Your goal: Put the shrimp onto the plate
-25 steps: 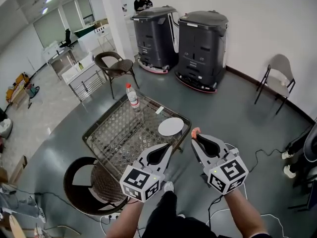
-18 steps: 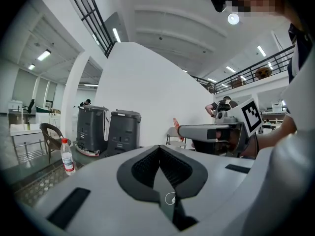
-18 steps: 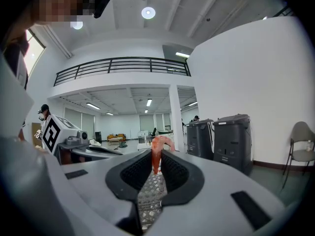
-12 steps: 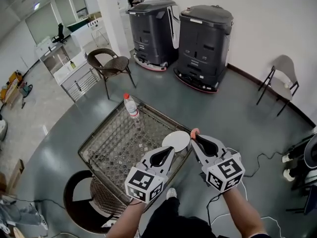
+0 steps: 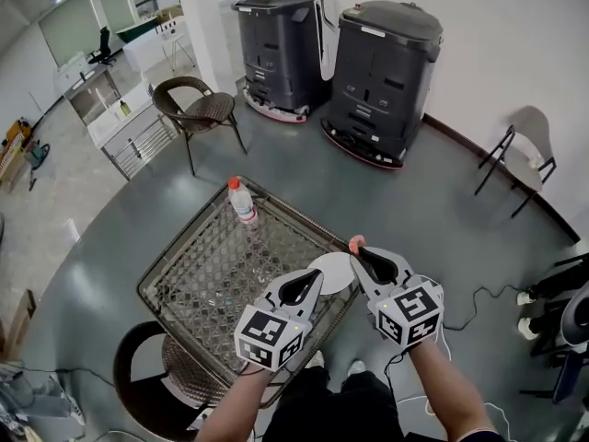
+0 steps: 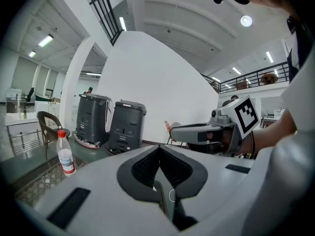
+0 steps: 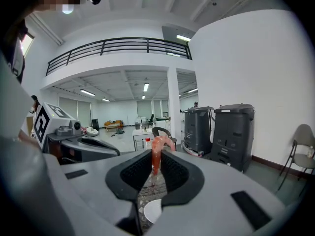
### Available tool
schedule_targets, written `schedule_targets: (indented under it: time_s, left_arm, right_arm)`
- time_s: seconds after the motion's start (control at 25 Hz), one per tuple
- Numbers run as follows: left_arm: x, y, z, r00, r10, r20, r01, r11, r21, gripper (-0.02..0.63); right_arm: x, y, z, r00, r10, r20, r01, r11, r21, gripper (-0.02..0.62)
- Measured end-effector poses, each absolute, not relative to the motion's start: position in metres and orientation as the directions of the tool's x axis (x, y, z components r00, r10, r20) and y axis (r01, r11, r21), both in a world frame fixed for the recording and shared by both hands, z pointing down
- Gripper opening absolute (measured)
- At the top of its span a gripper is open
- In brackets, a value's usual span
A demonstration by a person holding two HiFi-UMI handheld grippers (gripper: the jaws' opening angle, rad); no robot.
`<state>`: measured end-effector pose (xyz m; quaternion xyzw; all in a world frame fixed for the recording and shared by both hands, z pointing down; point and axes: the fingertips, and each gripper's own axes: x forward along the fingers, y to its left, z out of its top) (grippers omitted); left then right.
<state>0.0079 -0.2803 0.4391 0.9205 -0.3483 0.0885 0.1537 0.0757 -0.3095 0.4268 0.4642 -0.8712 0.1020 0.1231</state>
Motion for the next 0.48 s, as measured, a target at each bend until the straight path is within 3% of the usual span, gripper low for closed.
schedule_targets:
  time_s: [0.48]
  left_arm:
    - [0.004,-0.304,0.496,0.646,-0.671,0.364,-0.760,-0.607,0.231,0.009]
  right_arm:
    - [0.077,-0.341,0.540,-0.574,-0.636,0.516,-0.765,0.641,-0.062,0.058]
